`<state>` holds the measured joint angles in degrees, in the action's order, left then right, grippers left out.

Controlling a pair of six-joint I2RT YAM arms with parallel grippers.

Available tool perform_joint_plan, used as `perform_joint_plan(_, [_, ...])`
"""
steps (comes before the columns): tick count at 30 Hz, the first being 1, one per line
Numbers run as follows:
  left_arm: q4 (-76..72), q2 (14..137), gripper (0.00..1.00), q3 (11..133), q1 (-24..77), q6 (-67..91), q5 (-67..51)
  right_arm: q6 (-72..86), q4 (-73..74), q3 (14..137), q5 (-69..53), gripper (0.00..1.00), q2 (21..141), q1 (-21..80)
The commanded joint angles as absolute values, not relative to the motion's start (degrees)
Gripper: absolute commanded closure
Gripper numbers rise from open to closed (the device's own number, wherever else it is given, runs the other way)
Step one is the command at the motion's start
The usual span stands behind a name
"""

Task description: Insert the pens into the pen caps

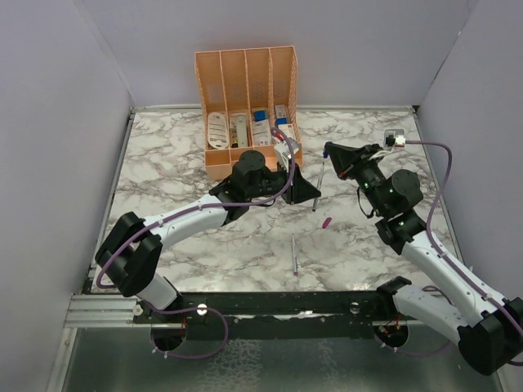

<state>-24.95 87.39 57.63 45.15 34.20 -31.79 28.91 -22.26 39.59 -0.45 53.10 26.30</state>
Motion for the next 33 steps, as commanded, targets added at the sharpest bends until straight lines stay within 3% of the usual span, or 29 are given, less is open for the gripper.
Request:
perform_joint_plan(1, [-26.8,88.1,1.0,59.1,45.5,34.9,-32.4,29.9,-24.2,38.8,-2.0,0.99,51.7,26.6])
perform_joint_plan(33, [-27.4,88.4,1.0,59.4,45.4,35.2,-30.9,30.7,-23.5,37.2,-3.7,0.99,52.2,26.6])
